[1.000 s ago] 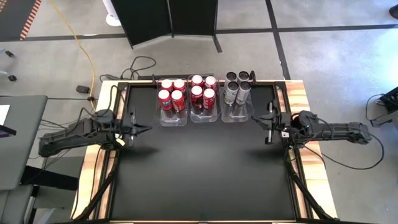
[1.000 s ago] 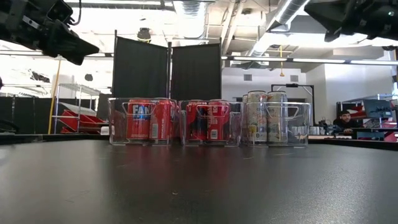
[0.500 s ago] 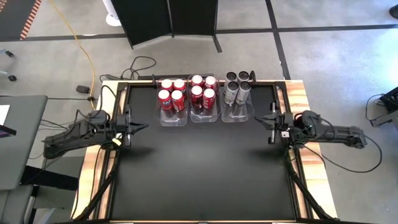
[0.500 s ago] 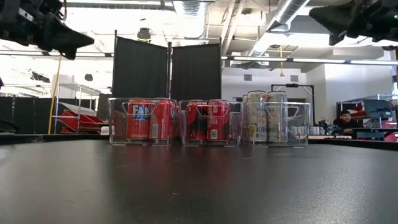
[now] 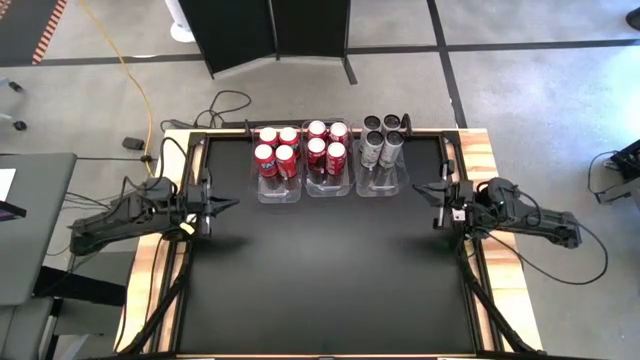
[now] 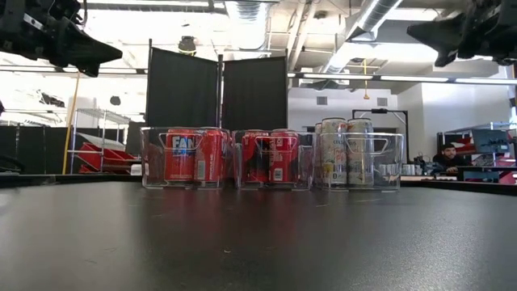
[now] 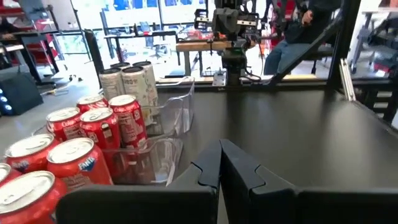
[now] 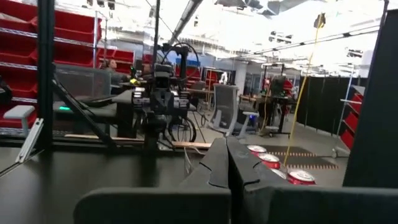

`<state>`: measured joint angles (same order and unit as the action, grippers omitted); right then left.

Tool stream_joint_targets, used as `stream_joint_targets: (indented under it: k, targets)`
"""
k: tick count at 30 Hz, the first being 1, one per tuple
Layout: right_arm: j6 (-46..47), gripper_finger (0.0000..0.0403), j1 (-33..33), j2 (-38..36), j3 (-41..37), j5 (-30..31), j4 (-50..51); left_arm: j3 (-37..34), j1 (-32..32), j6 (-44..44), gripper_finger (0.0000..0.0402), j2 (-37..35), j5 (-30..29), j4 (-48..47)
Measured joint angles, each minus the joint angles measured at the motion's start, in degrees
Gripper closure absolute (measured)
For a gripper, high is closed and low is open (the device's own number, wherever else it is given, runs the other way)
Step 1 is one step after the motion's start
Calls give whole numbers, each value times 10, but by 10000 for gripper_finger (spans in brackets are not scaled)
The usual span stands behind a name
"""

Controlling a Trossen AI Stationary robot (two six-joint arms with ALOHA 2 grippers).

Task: Sort soda cans
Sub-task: Return to Home Position

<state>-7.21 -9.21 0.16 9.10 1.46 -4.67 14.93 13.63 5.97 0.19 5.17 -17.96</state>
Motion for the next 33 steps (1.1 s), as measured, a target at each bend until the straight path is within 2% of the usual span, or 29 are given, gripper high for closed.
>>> stream_joint_targets:
  k: [5, 10, 16, 21, 33]
  targets:
    - [18, 400, -3, 0, 0, -1, -4, -70, 0, -38, 402, 1, 1, 86]
    - [51, 400, -3, 0, 0, -1, 15, -108, 0, -48, 402, 0, 1, 152]
    - [72, 400, -2, 0, -6, -1, 39, -113, 0, -50, 402, 0, -1, 146]
    - [93, 400, -2, 0, -86, -3, -99, -112, 0, -49, 401, 0, -1, 139]
    - [88, 400, 2, 0, -85, -31, -66, -110, 0, -52, 401, 0, 14, 108]
